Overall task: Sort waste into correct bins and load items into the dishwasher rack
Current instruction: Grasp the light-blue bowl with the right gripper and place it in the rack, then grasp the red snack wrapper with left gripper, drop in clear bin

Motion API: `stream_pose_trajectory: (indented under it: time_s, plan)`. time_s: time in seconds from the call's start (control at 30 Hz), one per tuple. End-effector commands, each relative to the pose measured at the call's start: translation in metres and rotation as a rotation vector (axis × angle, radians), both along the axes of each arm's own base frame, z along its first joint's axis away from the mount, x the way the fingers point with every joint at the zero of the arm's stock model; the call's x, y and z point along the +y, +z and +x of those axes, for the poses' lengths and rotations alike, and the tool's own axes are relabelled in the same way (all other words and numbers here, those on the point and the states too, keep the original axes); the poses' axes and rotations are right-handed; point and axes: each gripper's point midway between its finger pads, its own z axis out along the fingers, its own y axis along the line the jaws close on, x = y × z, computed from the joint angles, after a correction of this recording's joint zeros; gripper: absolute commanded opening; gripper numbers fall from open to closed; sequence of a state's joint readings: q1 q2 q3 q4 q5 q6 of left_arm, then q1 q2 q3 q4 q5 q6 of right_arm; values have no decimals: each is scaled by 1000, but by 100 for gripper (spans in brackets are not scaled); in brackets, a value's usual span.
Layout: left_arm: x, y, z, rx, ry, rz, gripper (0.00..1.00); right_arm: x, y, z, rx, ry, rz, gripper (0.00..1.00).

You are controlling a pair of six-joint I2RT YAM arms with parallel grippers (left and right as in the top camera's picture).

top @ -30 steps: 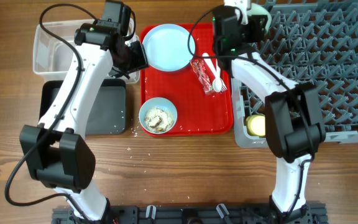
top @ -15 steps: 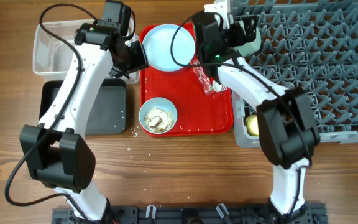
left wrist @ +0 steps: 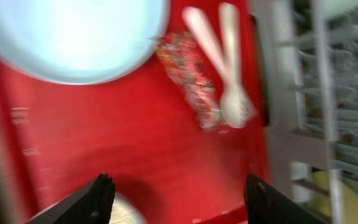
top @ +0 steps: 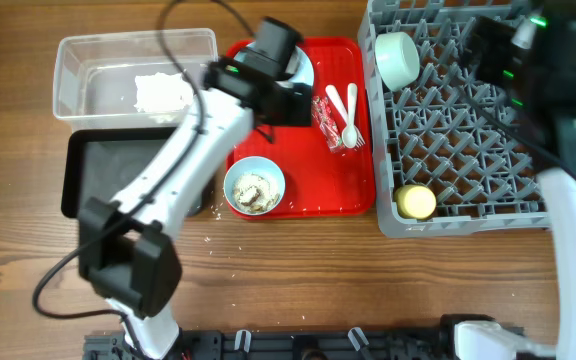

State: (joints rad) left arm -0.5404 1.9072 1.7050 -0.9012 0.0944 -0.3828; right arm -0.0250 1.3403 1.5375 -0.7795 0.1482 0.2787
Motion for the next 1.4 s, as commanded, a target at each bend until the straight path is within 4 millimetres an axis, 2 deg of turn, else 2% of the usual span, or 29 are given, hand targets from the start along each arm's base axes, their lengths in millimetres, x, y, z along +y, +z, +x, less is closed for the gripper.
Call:
stream_pose_trajectory:
  time_s: [0.0, 0.13, 0.23, 0.4, 0.5, 0.63, 0.7, 0.87, 1.0, 1.03, 1.1, 1.13, 1.2, 1.27, 1.33, 1.37]
  plan:
    - [-28, -46, 5, 86, 121, -24, 68, 5, 10, -28, -7, 35, 138, 100]
    - [-44, -95, 13, 147, 213, -40, 66, 2, -1, -45, 61, 16, 143, 100]
    - [-47, -105, 21, 132, 224, -45, 64, 2, -11, -48, 104, 12, 149, 99]
    - [-36, -111, 42, 44, 323, -5, 61, 3, -19, -52, 140, 13, 155, 98]
    - [-41, -113, 54, 5, 333, -29, 59, 3, -22, -54, 154, 12, 157, 97]
    - [-43, -130, 56, 13, 333, -22, 56, 4, -27, -57, 176, 11, 158, 96]
    - [-42, -143, 55, 30, 333, -6, 50, 4, -27, -58, 179, 10, 159, 96]
    - [-48, -140, 64, -5, 333, -40, 36, 4, -30, -60, 194, 9, 160, 94]
    - [-53, -144, 70, -23, 332, -57, 31, 4, -32, -62, 205, 9, 161, 93]
    - [-53, -149, 70, -20, 332, -54, 26, 4, -33, -63, 210, 9, 161, 93]
    - [-51, -154, 68, -8, 332, -42, 4, 4, -34, -64, 217, 8, 162, 93]
    - [-50, -155, 66, -4, 332, -38, 4, 4, -34, -65, 219, 8, 162, 93]
    - [-50, -148, 65, -14, 301, -26, 4, 4, -35, -65, 223, 7, 163, 93]
    - [-49, -129, 64, -35, 270, -23, 4, 4, -35, -66, 224, 7, 163, 93]
    - [-46, -99, 64, -69, 248, -34, 4, 4, -35, -65, 224, 7, 163, 93]
    - [-42, -70, 63, -99, 241, -51, 4, 4, -35, -65, 223, 7, 163, 93]
